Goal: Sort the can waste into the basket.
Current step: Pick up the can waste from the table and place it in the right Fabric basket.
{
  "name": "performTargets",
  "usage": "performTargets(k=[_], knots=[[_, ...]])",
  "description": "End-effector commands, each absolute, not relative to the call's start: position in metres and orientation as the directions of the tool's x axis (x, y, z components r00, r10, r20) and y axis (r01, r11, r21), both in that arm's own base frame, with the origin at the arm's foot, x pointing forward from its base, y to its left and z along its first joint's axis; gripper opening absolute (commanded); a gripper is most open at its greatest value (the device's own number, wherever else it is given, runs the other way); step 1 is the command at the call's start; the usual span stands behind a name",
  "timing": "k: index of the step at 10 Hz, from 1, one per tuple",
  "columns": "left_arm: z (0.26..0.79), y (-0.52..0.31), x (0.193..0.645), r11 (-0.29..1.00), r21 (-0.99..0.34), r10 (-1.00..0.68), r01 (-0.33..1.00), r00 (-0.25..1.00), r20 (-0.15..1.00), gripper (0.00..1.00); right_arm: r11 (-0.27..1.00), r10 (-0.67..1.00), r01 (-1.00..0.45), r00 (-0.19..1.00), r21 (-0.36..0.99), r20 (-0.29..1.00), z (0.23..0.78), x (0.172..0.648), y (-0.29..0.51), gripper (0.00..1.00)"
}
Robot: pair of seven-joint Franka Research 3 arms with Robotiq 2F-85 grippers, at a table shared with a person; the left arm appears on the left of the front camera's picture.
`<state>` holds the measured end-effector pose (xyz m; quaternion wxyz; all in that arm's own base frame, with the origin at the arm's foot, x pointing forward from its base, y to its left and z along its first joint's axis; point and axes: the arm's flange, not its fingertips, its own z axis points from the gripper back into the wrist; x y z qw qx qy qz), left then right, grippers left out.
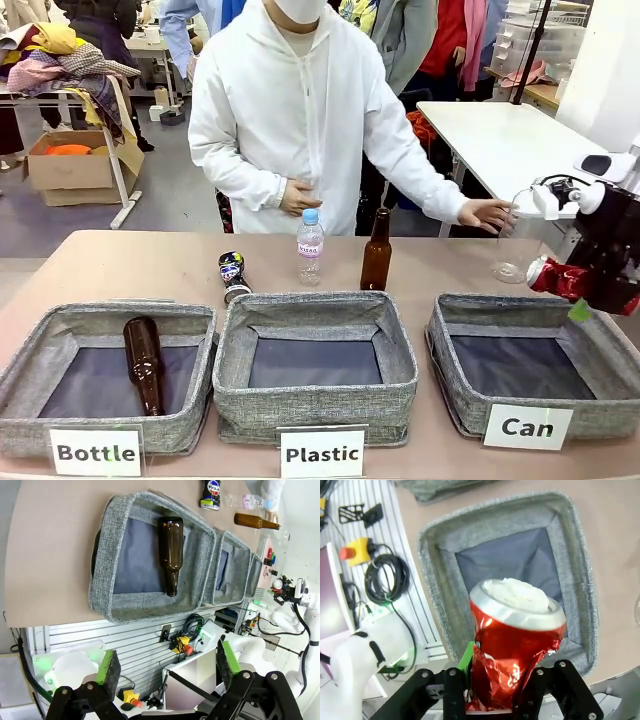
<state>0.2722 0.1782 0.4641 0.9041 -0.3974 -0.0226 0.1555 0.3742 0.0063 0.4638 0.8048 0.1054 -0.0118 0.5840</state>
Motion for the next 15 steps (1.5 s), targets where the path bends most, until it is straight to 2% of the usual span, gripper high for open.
performTargets(k=[1, 2, 3, 5, 9, 10, 11, 12, 13, 14, 15], knots=[[0.467, 0.18, 0.272, 0.628, -0.728, 0.304, -0.275, 0.948, -0.096, 1.0, 0.276, 0.941, -0.95, 0.298, 0.146, 0.16, 0.465, 0.379, 0.005, 1.0], [0.467, 0.18, 0.272, 0.628, -0.728, 0.304, -0.275, 0.948, -0.096, 1.0, 0.277, 0.941, -0.95, 0.298, 0.144, 0.159, 0.465, 0.38, 0.005, 1.0], [0.467, 0.18, 0.272, 0.628, -0.728, 0.304, -0.275, 0.948, -0.096, 1.0, 0.277, 0.941, -0.951, 0.297, 0.14, 0.16, 0.464, 0.38, 0.006, 0.8], [0.467, 0.18, 0.272, 0.628, -0.728, 0.304, -0.275, 0.948, -0.096, 1.0, 0.276, 0.942, -0.952, 0.296, 0.135, 0.161, 0.464, 0.381, 0.005, 1.0], [0.467, 0.18, 0.272, 0.628, -0.728, 0.304, -0.275, 0.948, -0.096, 1.0, 0.291, 0.931, -0.947, 0.313, 0.133, 0.19, 0.463, 0.382, 0.007, 1.0], [0.467, 0.18, 0.272, 0.628, -0.728, 0.304, -0.275, 0.948, -0.096, 1.0, 0.331, 0.901, -0.931, 0.36, 0.153, 0.241, 0.466, 0.382, 0.006, 1.0], [0.467, 0.18, 0.272, 0.628, -0.728, 0.304, -0.275, 0.948, -0.096, 1.0, 0.474, 0.752, -0.834, 0.55, 0.283, 0.362, 0.477, 0.383, 0.004, 1.0], [0.467, 0.18, 0.272, 0.628, -0.728, 0.304, -0.275, 0.948, -0.096, 1.0, 0.649, 0.364, -0.553, 0.829, 0.523, 0.425, 0.49, 0.394, -0.004, 1.0], [0.467, 0.18, 0.272, 0.628, -0.728, 0.304, -0.275, 0.948, -0.096, 1.0, 0.603, -0.077, -0.252, 0.926, 0.757, 0.369, 0.501, 0.405, -0.019, 1.0], [0.467, 0.18, 0.272, 0.628, -0.728, 0.304, -0.275, 0.948, -0.096, 1.0, 0.44, -0.318, -0.072, 0.92, 0.895, 0.23, 0.502, 0.413, -0.04, 1.0], [0.467, 0.18, 0.272, 0.628, -0.728, 0.304, -0.275, 0.948, -0.096, 1.0, 0.264, -0.462, 0.034, 0.882, 0.964, 0.095, 0.497, 0.419, -0.06, 1.0]])
